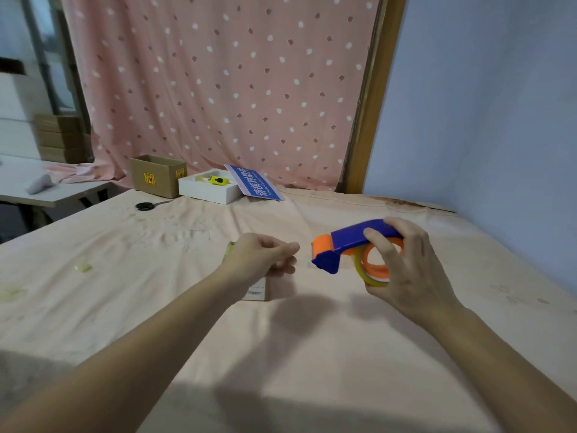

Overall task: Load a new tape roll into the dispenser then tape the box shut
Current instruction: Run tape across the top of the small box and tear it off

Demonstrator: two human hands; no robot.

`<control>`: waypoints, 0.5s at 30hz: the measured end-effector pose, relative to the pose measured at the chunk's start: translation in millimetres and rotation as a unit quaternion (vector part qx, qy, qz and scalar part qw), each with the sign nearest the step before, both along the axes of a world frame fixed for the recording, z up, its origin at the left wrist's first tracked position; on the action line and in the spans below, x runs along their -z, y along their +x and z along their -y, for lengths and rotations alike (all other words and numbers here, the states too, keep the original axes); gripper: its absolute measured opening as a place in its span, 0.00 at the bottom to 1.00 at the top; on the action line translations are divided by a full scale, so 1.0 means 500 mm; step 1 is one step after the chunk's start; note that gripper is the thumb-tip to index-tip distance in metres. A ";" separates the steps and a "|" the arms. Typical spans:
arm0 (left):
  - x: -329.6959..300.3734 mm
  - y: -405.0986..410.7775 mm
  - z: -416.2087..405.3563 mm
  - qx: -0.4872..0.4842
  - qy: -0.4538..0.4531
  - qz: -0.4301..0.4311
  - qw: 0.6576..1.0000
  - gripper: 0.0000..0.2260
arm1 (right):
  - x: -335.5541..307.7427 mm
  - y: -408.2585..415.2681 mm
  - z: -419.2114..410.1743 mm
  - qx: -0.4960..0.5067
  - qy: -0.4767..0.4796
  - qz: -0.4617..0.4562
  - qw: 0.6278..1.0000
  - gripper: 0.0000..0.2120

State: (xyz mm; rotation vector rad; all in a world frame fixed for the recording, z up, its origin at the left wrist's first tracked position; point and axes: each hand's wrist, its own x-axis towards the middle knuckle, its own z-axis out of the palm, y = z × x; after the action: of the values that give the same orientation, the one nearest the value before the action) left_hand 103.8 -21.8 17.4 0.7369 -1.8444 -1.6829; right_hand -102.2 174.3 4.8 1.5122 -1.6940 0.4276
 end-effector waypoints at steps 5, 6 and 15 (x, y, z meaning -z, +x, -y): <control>-0.050 0.045 0.076 -0.056 0.061 -0.008 0.997 0.07 | -0.066 0.044 0.095 -0.028 -0.014 -0.088 0.996 0.45; -0.055 0.056 0.091 -0.062 0.062 -0.005 0.996 0.07 | -0.075 0.052 0.114 -0.031 -0.014 -0.098 0.995 0.44; -0.058 0.122 0.198 -0.154 0.038 -0.003 0.987 0.04 | -0.102 0.109 0.244 -0.045 0.083 -0.081 0.992 0.48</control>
State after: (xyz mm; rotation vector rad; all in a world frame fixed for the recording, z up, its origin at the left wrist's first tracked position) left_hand 164.9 -120.9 46.4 0.9913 -1.5750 -1.5574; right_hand -47.8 52.4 56.0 1.7014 -1.5700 0.2091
